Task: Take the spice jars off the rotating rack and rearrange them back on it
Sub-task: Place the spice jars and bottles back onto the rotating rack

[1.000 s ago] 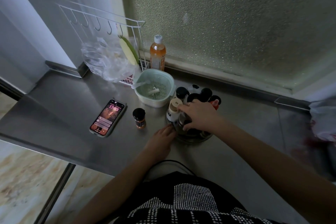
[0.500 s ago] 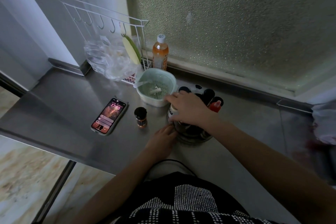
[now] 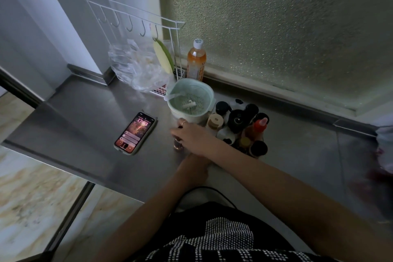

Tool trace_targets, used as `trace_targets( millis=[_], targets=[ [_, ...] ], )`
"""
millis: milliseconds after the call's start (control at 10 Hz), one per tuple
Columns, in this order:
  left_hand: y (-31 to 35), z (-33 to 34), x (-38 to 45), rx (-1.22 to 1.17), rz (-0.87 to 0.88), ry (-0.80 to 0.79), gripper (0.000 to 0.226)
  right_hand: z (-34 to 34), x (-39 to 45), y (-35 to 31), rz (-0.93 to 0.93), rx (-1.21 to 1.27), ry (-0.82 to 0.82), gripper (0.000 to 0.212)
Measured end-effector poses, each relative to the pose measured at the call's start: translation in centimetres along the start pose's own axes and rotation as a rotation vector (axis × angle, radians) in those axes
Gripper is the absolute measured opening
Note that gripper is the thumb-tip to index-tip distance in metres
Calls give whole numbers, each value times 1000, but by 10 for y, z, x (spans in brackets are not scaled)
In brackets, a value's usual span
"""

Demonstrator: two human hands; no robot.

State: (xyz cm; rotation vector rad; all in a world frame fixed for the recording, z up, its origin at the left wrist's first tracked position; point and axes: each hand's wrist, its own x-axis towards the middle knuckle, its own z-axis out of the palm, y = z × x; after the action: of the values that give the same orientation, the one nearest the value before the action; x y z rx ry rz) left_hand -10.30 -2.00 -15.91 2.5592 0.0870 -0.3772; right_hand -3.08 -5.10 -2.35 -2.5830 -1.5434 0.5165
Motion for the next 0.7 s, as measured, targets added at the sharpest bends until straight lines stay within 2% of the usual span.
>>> trace_targets(
  millis=[100,200,300,500,700],
  targets=[
    [8,-12,-3,79,169,32,49,-41,-35,11,74,215,183,25],
    [8,-15,-2,81,206,57,60,-92,-88,36,156,355,154,21],
    [11,-15,-2,69,193,101,46,-106,-126,64,282,303,28,21],
    [2,-11,4,106,192,6,51,-55,-136,77,333,256,13,24],
    [11,-17,-2,4,184,89,44,-21,-128,75,344,153,-23,27]
  ],
)
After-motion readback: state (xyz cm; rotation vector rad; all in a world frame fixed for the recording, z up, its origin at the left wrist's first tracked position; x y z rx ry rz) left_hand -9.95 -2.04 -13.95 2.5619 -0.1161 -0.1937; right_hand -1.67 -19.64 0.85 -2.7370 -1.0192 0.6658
